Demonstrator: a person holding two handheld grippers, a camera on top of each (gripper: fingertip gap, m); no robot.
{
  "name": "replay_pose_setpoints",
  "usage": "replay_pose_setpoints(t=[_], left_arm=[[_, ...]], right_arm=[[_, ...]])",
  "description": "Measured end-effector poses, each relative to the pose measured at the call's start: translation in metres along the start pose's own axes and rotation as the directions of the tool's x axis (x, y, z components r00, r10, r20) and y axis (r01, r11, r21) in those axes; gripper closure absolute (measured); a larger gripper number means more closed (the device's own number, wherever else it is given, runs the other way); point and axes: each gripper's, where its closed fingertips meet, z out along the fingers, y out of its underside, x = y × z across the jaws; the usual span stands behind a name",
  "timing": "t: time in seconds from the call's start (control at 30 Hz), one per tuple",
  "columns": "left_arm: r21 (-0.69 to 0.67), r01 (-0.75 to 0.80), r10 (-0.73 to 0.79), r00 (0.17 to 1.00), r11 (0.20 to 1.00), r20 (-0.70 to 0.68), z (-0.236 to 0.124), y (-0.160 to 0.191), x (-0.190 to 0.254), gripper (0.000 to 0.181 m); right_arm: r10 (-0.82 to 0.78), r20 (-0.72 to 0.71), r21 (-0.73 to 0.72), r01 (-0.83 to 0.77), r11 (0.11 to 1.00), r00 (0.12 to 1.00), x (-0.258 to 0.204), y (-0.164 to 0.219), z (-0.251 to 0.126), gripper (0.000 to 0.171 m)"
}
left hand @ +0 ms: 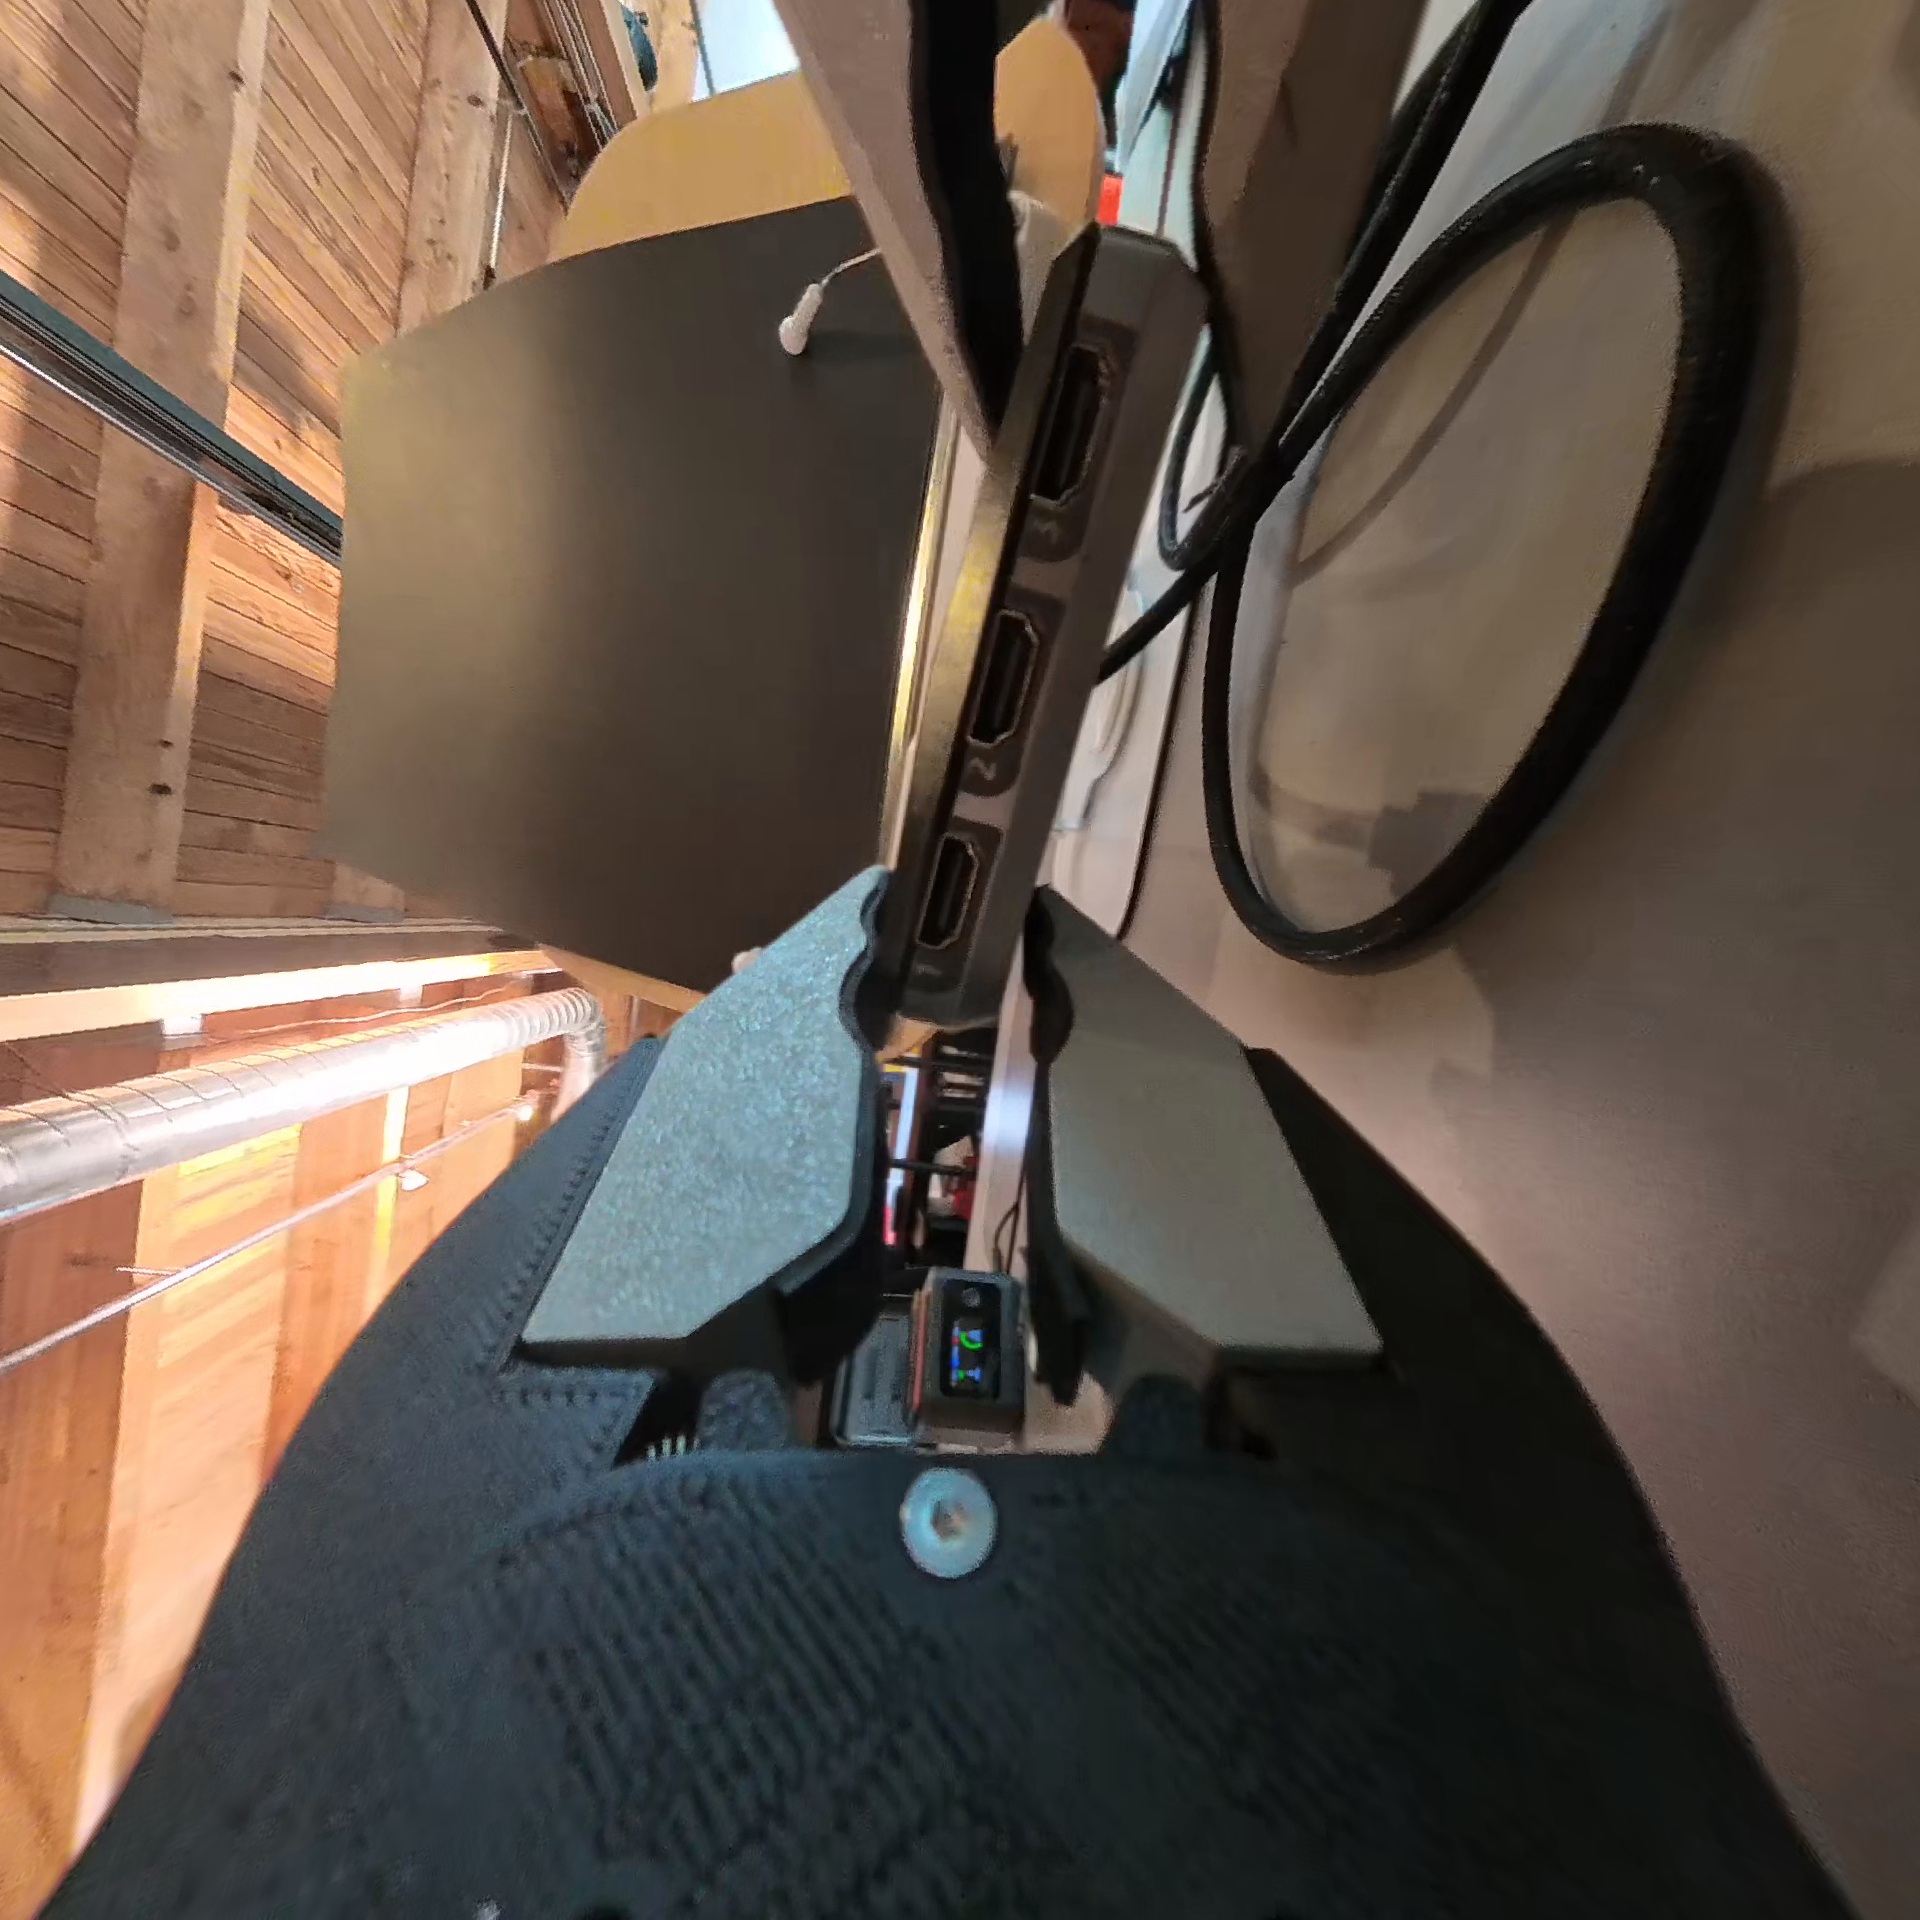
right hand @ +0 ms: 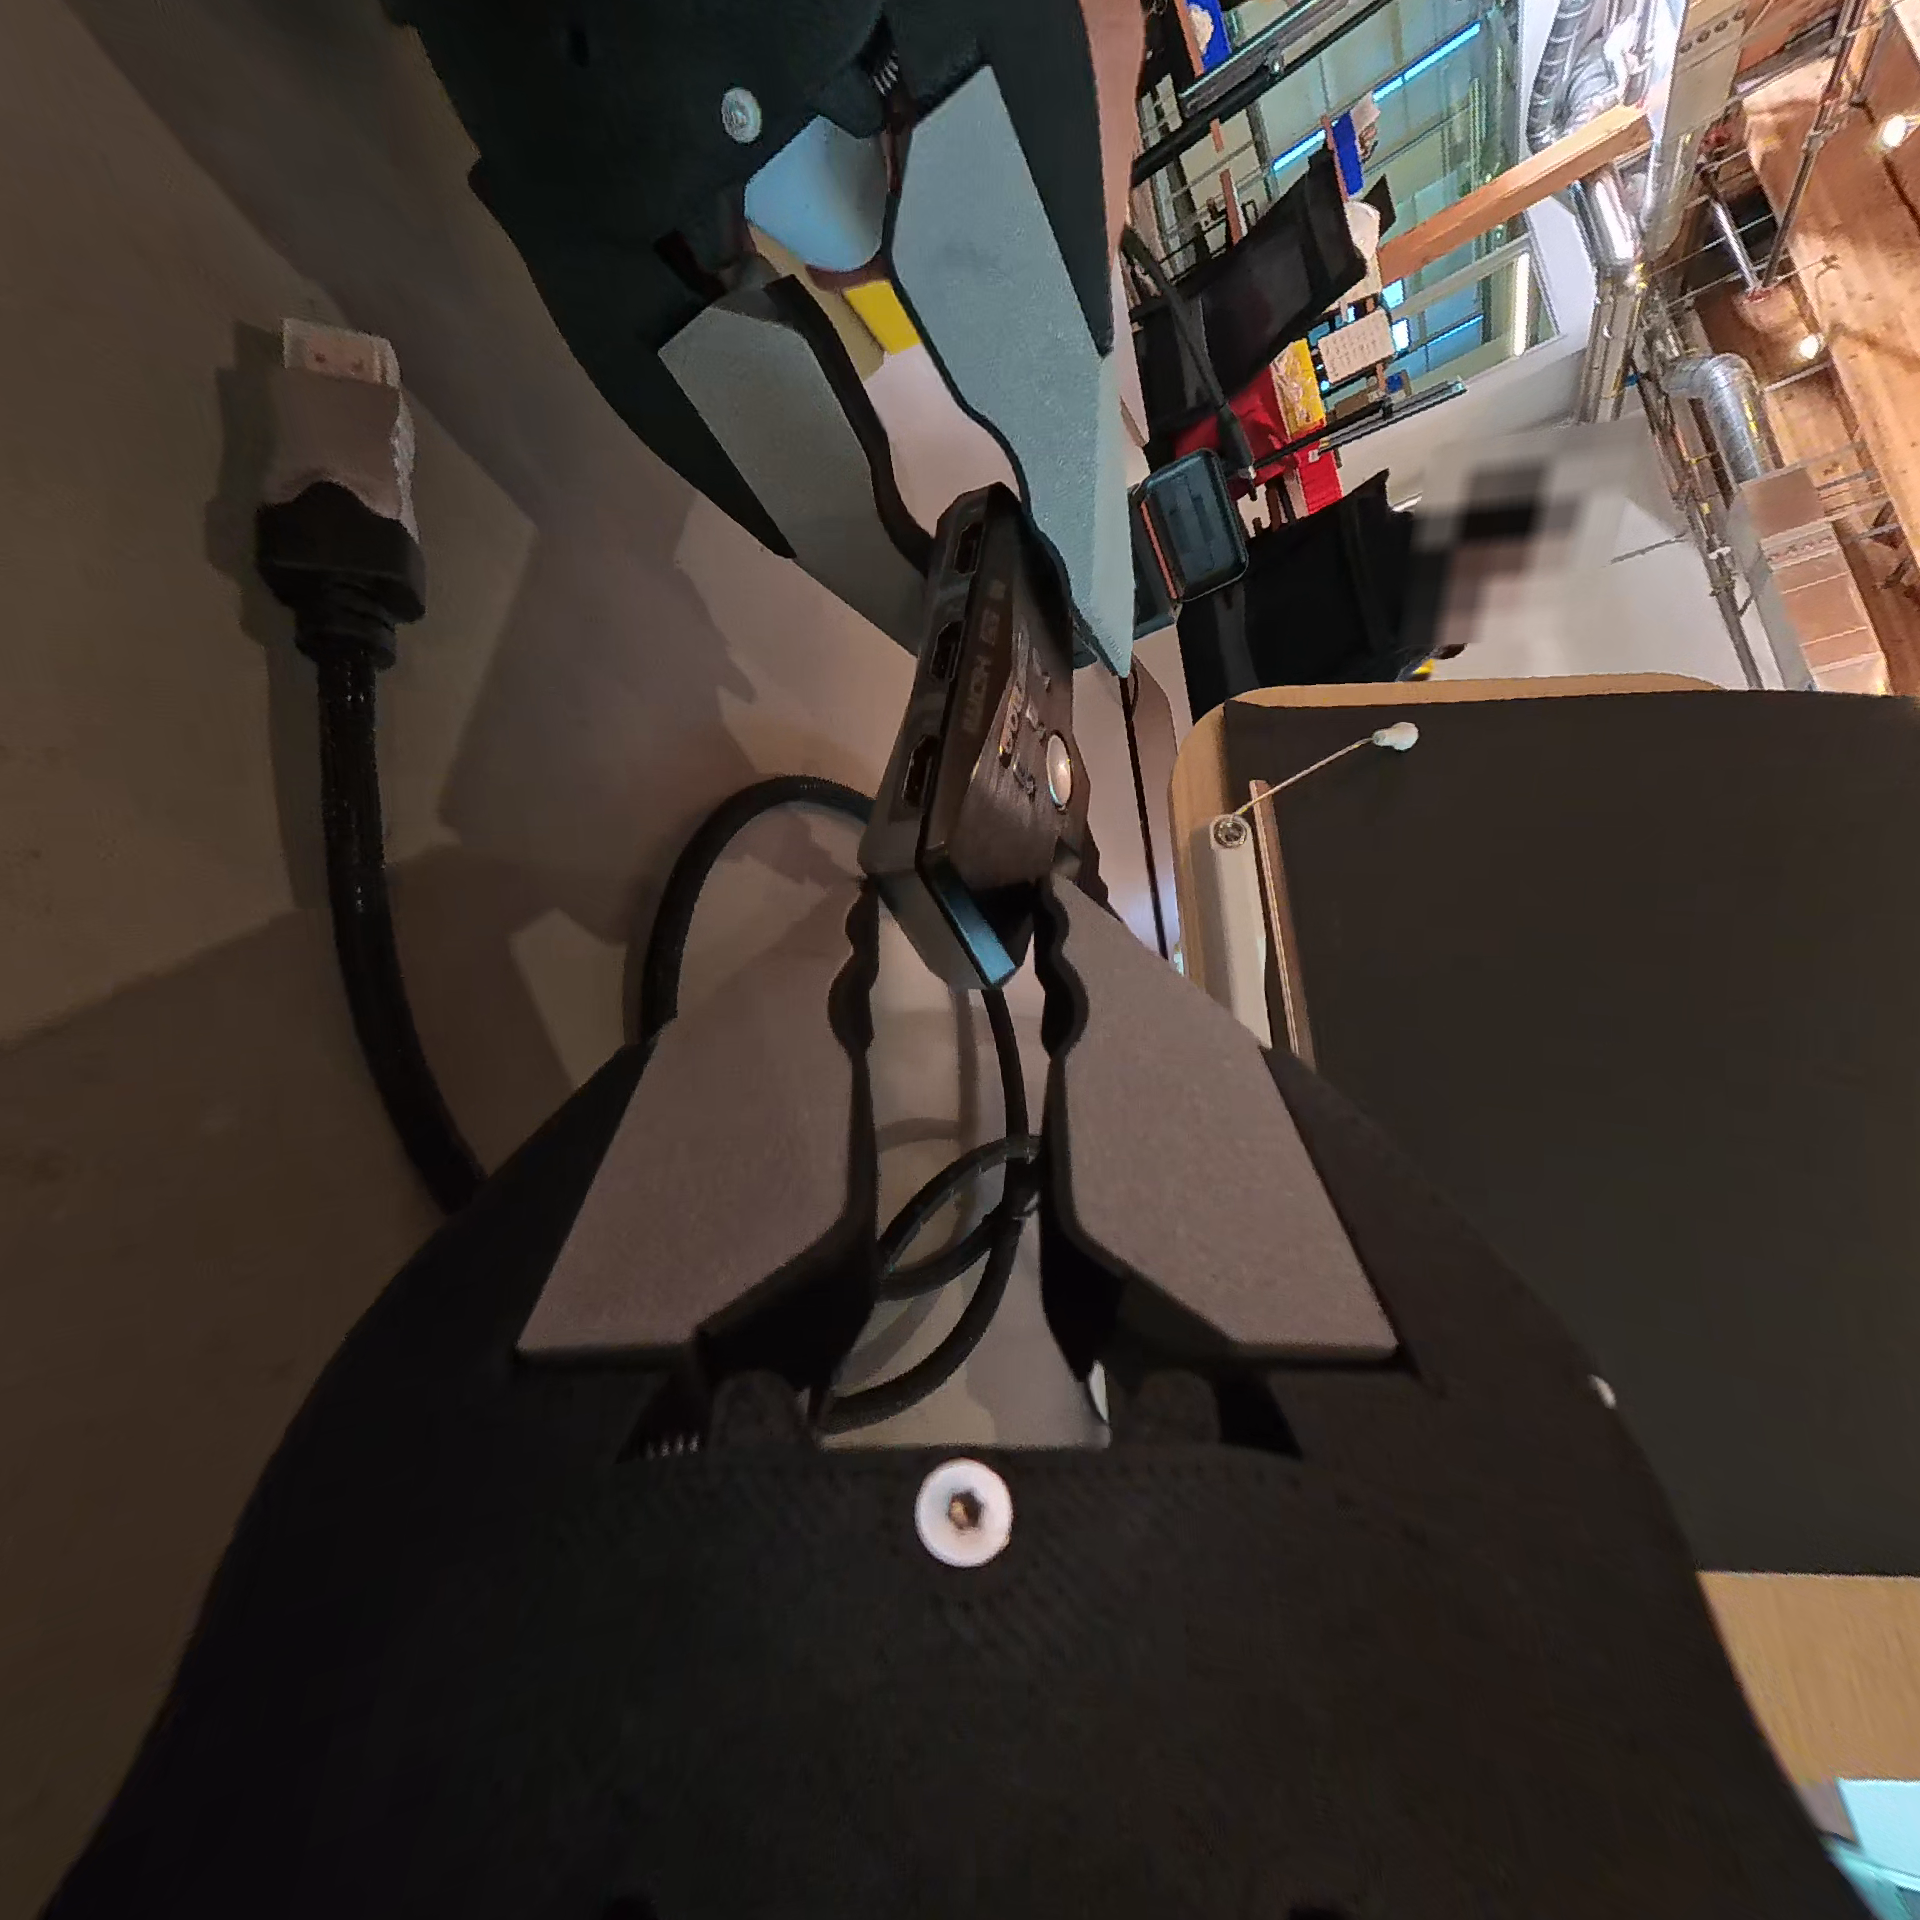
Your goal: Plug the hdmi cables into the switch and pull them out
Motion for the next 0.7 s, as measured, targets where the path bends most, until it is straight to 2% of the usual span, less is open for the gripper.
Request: replay_pose_setpoints(t=[0.17,0.33,0.4,0.47,0.57,0.7], left_arm=[[0.016,0.075,-0.074,0.996,0.997,-0.049,0.002,0.002,0.006,0.160],[0.043,0.169,-0.161,0.974,0.985,-0.157,0.001,0.000,0.017,0.161],[0.028,0.159,-0.152,0.972,0.987,-0.182,0.000,0.000,0.019,0.162],[-0.025,0.137,-0.139,0.970,0.990,-0.197,0.002,0.004,0.022,0.163],[-0.060,0.132,-0.142,0.967,0.989,-0.211,0.004,0.009,0.026,0.163],[-0.001,0.153,-0.149,0.963,0.988,-0.224,0.002,-0.001,0.027,0.163]], right_arm=[[0.071,0.022,0.029,-0.072,0.997,0.997,-0.001,-0.001,0.001,0.144],[0.167,0.062,0.087,-0.172,0.981,0.984,-0.001,-0.003,0.000,0.142],[0.162,0.048,0.082,-0.165,0.983,0.986,0.000,-0.003,0.001,0.141],[0.150,0.049,0.063,-0.153,0.986,0.987,-0.002,-0.003,0.003,0.130],[0.089,0.027,0.019,-0.089,0.996,0.996,-0.006,-0.003,0.007,0.124],[0.064,-0.033,0.012,-0.064,0.998,0.997,-0.004,-0.010,0.014,0.132]])
